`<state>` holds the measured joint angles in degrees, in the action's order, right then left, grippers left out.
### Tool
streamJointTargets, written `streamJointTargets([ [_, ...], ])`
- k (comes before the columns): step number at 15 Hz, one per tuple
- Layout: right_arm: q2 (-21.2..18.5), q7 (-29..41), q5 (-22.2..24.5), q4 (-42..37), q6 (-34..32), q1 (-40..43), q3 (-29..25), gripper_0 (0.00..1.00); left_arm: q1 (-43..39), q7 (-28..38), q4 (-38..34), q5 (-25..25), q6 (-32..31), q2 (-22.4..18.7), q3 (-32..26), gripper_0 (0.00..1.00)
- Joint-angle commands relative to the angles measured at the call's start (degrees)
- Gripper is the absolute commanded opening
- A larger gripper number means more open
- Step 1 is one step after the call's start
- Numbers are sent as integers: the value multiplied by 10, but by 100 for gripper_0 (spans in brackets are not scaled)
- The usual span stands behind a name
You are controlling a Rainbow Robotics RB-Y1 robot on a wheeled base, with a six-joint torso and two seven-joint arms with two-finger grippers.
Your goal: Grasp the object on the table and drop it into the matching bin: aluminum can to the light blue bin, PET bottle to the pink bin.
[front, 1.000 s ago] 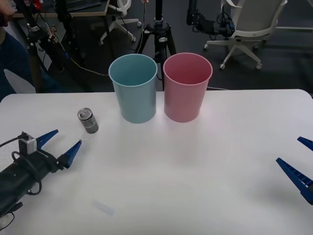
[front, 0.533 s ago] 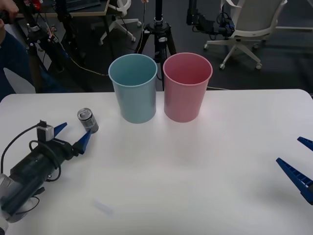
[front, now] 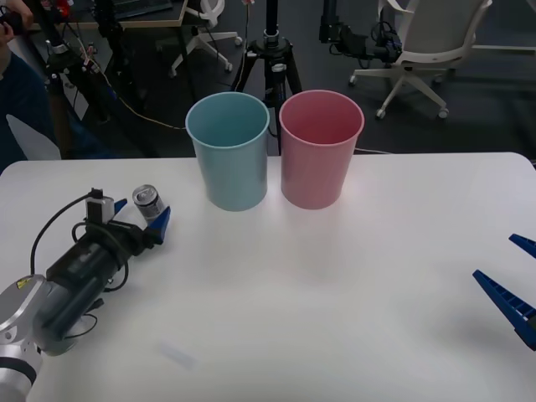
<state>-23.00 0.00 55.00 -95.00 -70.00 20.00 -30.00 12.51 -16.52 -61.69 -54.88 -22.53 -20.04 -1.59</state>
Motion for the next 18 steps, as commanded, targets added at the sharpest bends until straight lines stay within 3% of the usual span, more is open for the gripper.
streamJointTargets([
  [1,0,0,0,0,0,0,0,100,15,14,0,6,44,0,27,100],
  [5,0,0,0,0,0,0,0,100,25,34,0,5,77,0,48,100],
  [6,0,0,0,0,0,0,0,100,26,37,0,3,78,-1,48,79],
  [7,0,0,0,0,0,0,0,100,25,40,0,-1,78,0,48,27],
  [8,0,0,0,0,0,0,0,100,26,45,0,-1,78,0,48,1],
  [15,0,0,0,0,0,0,0,100,27,59,0,-3,64,-9,41,0],
  [18,0,0,0,0,0,0,0,100,24,61,0,2,26,-19,31,0],
])
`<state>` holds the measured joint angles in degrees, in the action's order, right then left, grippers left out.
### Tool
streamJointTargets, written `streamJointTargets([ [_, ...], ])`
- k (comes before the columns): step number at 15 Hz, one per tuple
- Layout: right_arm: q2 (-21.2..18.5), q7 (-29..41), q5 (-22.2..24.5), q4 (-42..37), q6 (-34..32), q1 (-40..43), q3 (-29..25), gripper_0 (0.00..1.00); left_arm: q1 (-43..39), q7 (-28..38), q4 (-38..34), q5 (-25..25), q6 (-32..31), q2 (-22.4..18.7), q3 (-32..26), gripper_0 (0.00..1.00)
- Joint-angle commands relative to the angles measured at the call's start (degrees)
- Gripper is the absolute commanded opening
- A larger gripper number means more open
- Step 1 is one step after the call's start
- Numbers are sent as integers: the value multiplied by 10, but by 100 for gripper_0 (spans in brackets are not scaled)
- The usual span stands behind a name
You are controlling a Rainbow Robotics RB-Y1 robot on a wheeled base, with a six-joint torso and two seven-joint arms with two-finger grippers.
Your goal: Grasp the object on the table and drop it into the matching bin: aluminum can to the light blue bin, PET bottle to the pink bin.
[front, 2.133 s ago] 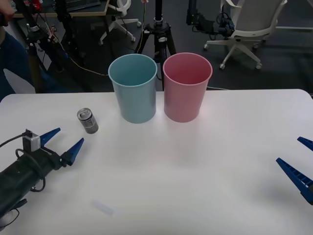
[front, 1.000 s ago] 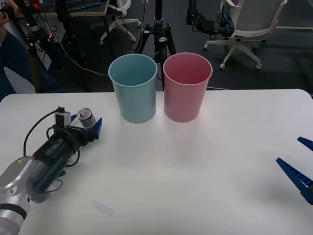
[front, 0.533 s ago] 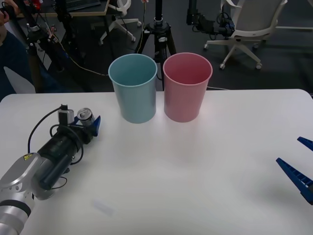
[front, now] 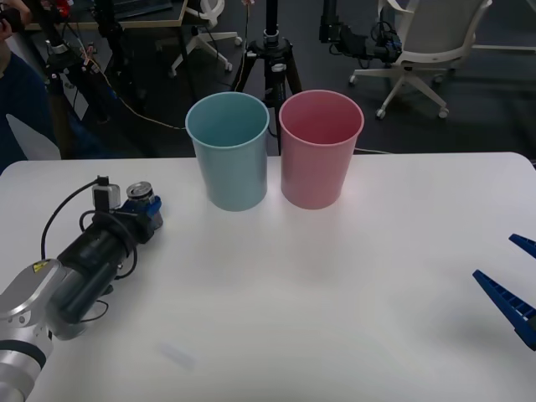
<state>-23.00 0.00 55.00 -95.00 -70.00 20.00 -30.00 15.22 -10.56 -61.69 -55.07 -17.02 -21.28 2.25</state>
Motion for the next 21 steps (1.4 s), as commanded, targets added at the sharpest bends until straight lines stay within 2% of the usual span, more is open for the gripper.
streamJointTargets([
  [1,0,0,0,0,0,0,0,100,-6,0,0,7,-50,-11,-16,0],
  [4,0,0,0,0,0,0,0,100,-22,0,-12,8,-105,-24,-38,0],
  [9,0,0,0,0,0,0,0,100,-128,12,-180,23,-106,-60,-40,0],
  [14,0,0,0,0,0,0,0,100,-186,38,-304,30,-106,-104,-39,0],
  [17,0,0,0,0,0,0,0,100,-193,116,-356,30,-106,-143,-24,0],
  [19,0,0,0,0,0,0,0,100,-191,156,-389,12,-106,-169,-24,0],
  [21,0,0,0,0,0,0,0,100,-186,212,-427,-10,-106,-213,-23,0],
])
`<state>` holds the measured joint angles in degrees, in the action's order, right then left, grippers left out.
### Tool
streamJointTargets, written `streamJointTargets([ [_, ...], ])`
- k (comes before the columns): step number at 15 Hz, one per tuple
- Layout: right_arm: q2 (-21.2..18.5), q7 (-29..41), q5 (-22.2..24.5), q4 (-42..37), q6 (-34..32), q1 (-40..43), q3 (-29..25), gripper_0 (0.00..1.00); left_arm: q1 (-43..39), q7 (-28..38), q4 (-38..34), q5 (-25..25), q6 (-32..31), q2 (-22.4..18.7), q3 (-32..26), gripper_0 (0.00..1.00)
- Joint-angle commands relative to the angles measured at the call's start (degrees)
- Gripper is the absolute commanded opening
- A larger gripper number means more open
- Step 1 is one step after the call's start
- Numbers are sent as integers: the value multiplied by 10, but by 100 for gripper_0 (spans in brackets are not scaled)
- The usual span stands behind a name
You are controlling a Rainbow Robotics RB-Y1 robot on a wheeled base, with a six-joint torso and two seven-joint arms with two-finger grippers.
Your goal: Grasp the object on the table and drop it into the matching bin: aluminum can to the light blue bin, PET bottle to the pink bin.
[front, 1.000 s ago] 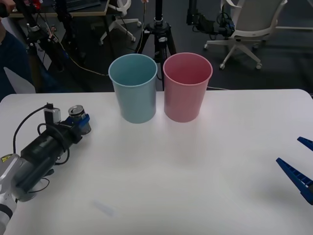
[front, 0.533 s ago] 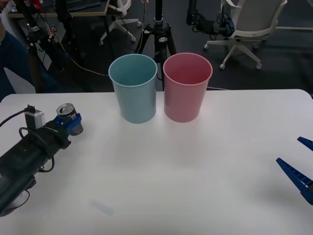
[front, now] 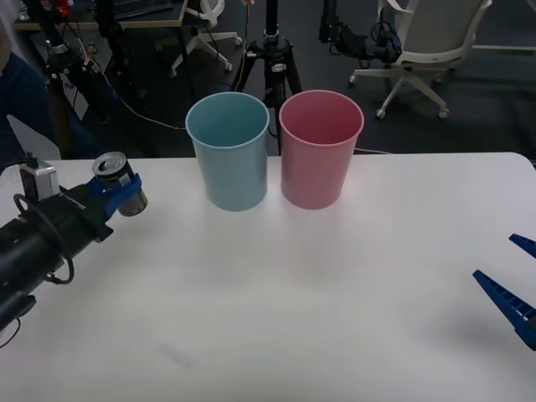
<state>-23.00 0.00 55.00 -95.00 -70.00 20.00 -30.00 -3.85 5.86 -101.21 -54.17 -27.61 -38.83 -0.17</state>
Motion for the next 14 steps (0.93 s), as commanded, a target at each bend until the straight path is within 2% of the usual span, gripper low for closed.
streamJointTargets([
  [1,0,0,0,0,0,0,0,100,14,85,-48,-23,-1,-64,1,0],
  [5,0,0,0,0,0,0,0,100,103,207,-51,-59,-12,-139,31,0],
  [6,0,0,0,0,0,0,0,100,125,233,-45,-68,-12,-144,40,0],
  [9,0,0,0,0,0,0,0,100,212,281,0,-110,-12,-143,77,0],
  [11,0,0,0,0,0,0,0,100,286,284,58,-113,-12,-136,122,0],
  [14,0,0,0,0,0,0,0,100,378,282,156,-136,-11,-83,156,0],
])
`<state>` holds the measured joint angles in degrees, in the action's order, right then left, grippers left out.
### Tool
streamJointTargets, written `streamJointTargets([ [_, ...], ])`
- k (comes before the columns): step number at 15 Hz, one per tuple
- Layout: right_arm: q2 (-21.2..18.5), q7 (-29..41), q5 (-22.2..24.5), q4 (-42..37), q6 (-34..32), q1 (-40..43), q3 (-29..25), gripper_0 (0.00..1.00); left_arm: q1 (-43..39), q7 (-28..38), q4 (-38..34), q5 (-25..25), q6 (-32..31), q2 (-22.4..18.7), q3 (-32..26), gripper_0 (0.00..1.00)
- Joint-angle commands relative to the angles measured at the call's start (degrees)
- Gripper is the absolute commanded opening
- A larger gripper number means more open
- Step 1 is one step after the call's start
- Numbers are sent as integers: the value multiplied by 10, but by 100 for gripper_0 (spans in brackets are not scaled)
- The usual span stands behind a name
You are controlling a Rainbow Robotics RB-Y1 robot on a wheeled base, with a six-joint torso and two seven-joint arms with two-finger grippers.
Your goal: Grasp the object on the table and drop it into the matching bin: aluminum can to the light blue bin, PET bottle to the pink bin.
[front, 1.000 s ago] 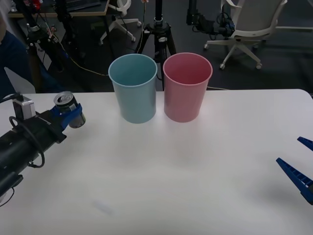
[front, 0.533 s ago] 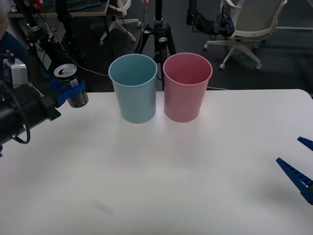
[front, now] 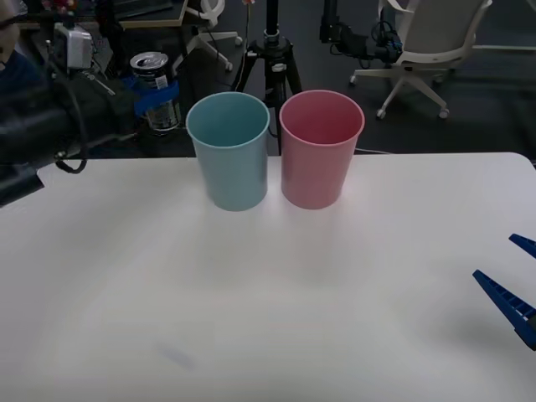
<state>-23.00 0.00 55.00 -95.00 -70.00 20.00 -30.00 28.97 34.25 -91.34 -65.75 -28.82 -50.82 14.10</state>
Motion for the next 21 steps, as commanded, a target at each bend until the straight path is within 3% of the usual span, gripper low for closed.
streamJointTargets([
  [1,0,0,0,0,0,0,0,100,68,0,82,-44,1,60,13,0],
  [5,0,0,0,0,0,0,0,100,133,-2,186,-106,2,143,13,0],
  [8,0,0,0,0,0,0,0,100,154,-4,224,-138,18,187,12,0],
  [12,0,0,0,0,0,0,0,100,153,-1,224,-141,29,202,12,2],
  [13,0,0,0,0,0,0,0,100,153,-4,224,-136,32,201,12,19],
  [14,0,0,0,0,0,0,0,100,153,-7,224,-136,39,202,12,84],
  [15,0,0,0,0,0,0,0,100,153,-9,224,-136,42,202,12,100],
  [21,0,0,0,0,0,0,0,100,154,-31,224,-128,43,202,13,100],
])
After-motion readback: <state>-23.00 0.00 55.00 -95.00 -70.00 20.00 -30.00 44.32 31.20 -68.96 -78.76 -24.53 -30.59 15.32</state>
